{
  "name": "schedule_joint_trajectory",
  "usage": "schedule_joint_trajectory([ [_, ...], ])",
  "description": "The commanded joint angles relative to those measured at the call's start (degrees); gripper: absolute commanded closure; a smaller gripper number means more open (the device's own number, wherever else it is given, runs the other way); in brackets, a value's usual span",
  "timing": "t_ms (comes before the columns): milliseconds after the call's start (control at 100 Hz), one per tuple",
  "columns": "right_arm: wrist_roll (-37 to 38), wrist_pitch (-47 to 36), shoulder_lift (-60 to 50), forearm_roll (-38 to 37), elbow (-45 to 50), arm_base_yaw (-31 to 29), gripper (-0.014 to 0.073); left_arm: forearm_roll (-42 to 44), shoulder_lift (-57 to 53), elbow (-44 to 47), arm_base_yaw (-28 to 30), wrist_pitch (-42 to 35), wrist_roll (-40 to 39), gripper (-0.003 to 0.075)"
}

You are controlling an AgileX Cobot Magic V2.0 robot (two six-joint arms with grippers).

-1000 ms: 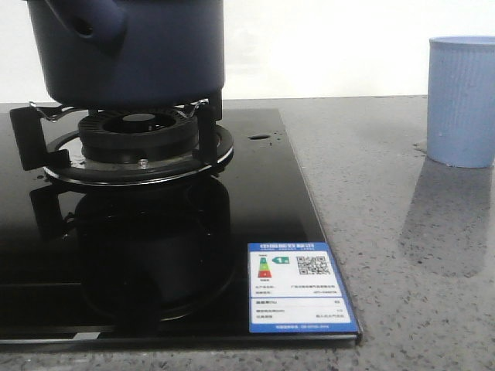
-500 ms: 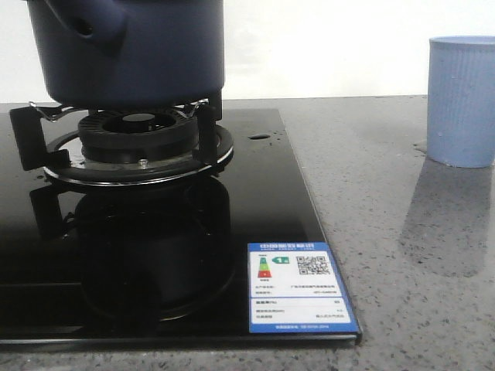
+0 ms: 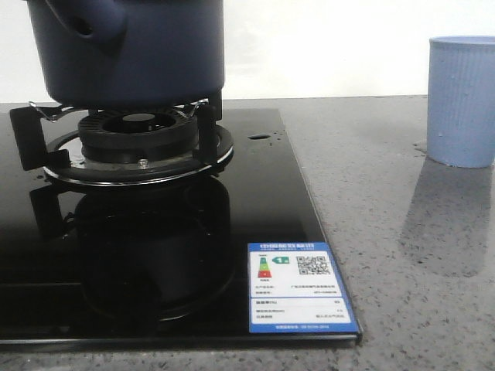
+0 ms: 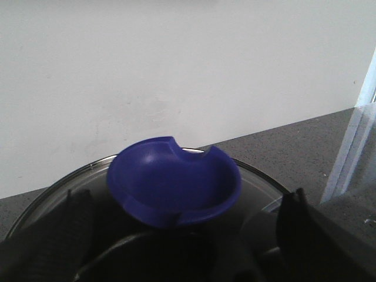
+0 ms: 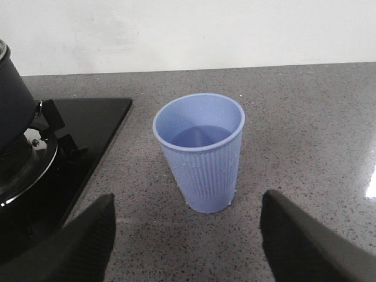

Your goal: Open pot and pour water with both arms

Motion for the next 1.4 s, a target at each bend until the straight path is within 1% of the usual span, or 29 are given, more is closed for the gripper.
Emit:
schedule_joint_trajectory([
  [0,-0.4,-3.8,0.8,0.6,-2.2,-0.2,0.0123,0.2,-0.3,-2.3,-0.3,-6.1,0.2,0.0139],
  [60,-0.4,-3.8,0.8,0.6,-2.2,-0.2,0.0123,0.3,0.1,-2.5,-0.3,-7.1,0.2,0.0139],
  [330,-0.4,-3.6,0.8,0.6,-2.2,-0.2,0.0123,0.3,4.1,-5.7,-0.3,-7.2,0.2,0.0139],
  [530,-0.4,-3.5,0.8,0.6,-2.2,-0.2,0.0123,0.3,5.2,-5.8,-0.3,-8.0,0.2,0.0146],
  [640,-0.4,-3.5,0.8,0.6,-2.2,-0.2,0.0123,2.4,5.2,-5.8,-0.3,-8.6,0.2,0.0157],
  [710,-0.4,-3.4,0.8,0.6,-2.2,-0.2,0.0123,2.8,5.2,-5.8,-0.3,-8.5,0.2,0.0178],
  [910,-0.4,-3.2,0.8,0.6,-2.2,-0.2,0.0123,2.8,5.2,-5.8,-0.3,-8.5,0.2,0.0279],
  [1040,-0.4,-3.2,0.8,0.6,-2.2,-0.2,0.0123,2.8,5.2,-5.8,-0.3,-8.5,0.2,0.0332],
  [1150,-0.4,-3.2,0.8,0.6,-2.2,-0.2,0.0123,2.8,5.2,-5.8,-0.3,-8.5,0.2,0.035],
  [1390,-0.4,-3.2,0.8,0.6,-2.2,-0.2,0.0123,2.8,5.2,-5.8,-0.3,-8.5,0.2,0.035],
])
